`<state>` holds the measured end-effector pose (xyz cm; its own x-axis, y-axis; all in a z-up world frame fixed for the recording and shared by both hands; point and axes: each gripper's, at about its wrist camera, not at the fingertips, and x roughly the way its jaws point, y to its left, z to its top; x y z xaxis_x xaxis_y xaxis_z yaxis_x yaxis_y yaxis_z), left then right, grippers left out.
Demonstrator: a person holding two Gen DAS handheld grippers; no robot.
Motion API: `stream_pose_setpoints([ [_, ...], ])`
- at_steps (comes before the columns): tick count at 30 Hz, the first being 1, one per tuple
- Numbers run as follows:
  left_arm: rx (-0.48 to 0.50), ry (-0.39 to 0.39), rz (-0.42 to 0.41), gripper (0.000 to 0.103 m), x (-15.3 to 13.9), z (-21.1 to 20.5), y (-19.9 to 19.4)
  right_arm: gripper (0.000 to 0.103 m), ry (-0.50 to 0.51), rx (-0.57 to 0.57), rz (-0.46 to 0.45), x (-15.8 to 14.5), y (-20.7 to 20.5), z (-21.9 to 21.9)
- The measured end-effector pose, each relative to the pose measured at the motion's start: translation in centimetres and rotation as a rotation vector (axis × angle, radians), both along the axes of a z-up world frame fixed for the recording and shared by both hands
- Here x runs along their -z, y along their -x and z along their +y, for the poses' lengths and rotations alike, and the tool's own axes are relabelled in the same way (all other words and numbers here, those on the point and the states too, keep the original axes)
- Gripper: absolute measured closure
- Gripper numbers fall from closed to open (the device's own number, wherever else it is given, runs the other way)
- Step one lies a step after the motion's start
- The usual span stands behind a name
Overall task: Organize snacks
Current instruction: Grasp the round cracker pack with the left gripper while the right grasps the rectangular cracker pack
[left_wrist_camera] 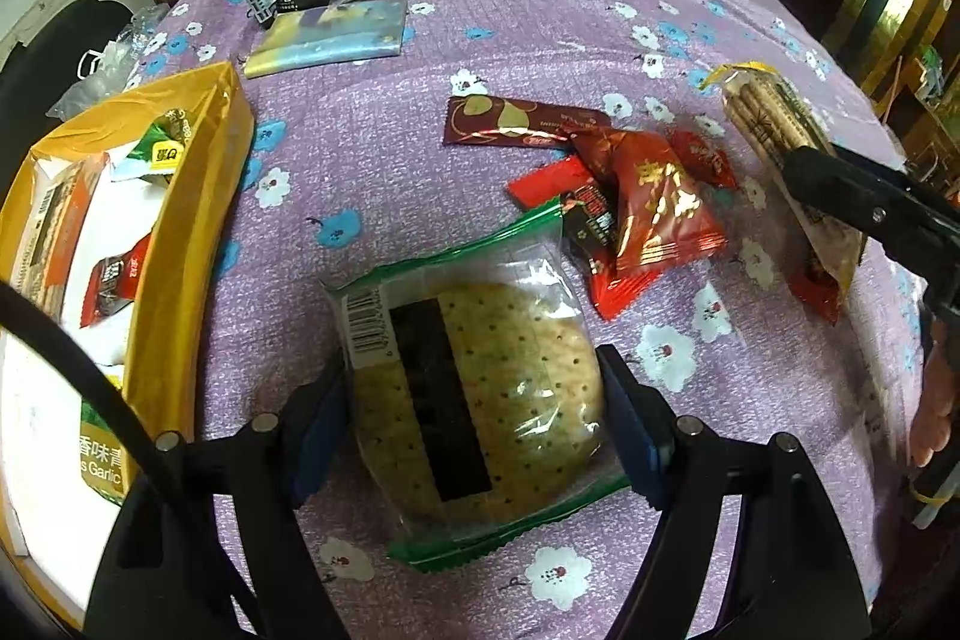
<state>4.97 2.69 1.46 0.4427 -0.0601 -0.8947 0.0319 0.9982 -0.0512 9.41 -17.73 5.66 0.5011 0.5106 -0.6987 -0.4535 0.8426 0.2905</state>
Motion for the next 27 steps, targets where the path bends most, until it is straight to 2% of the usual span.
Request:
stream_pose_setpoints([
  [12, -0.001, 0.008, -0.021, 0.026, -0.3, 0.0, 0.4, 0.035, -0.035, 0.008, -0.020, -0.7, 0.3, -0.5],
  [27, -0.022, 0.032, -0.125, 0.026, -4.1, 1.1, 2.5, 0.035, 0.004, 0.005, -0.055, -0.8, 0.8, 0.5],
])
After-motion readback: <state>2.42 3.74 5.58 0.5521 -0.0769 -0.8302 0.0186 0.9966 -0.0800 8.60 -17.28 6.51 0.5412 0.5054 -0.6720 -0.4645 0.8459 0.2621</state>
